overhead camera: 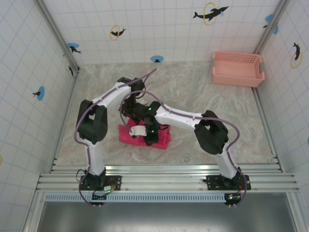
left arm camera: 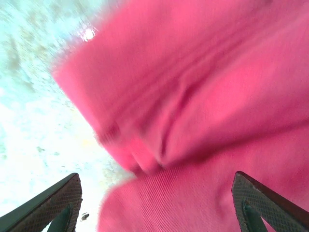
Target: Roll up the long pants
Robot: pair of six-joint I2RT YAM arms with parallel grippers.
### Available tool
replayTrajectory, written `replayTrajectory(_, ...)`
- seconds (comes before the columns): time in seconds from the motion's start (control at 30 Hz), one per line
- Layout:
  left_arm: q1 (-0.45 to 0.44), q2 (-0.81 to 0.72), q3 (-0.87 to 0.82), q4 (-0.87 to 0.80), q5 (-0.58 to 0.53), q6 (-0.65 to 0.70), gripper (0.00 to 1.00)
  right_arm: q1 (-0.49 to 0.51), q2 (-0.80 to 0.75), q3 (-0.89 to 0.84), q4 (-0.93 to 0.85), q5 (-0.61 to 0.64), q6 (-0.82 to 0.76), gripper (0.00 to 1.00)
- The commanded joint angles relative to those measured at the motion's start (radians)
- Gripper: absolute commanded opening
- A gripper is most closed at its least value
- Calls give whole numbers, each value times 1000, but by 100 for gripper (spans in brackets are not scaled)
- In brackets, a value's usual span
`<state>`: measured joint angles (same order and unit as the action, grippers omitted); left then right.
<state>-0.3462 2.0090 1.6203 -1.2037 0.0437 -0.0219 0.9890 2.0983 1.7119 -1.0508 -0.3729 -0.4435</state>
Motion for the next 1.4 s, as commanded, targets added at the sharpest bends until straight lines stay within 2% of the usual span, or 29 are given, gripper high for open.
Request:
replayTrajectory(0.0, 9, 3, 55, -59, -8, 21, 83, -45, 8, 55, -150, -299, 53, 0)
replayTrajectory(0.23, 46, -25, 87, -87, 1, 37, 84, -222, 45, 110, -158, -574, 176, 0)
replayTrajectory(0.47, 52, 15, 134, -127, 27, 41, 83, -324, 237, 179, -105, -792, 352, 0)
replayTrajectory(0.67, 55, 20, 183, -177, -49, 18, 83, -396, 347, 198, -20, -804, 447, 0)
replayTrajectory(0.93, 70, 14, 294, -263, -118, -19, 84, -497, 441, 206, 72, -756, 586, 0)
replayTrajectory(1.17, 50, -12, 296, -236, -82, -62, 85, -536, 516, 225, 133, -760, 668, 0)
replayTrajectory(1.37, 7, 81, 355, -167, -3, -152, 91, -538, 542, 207, 144, -747, 684, 0)
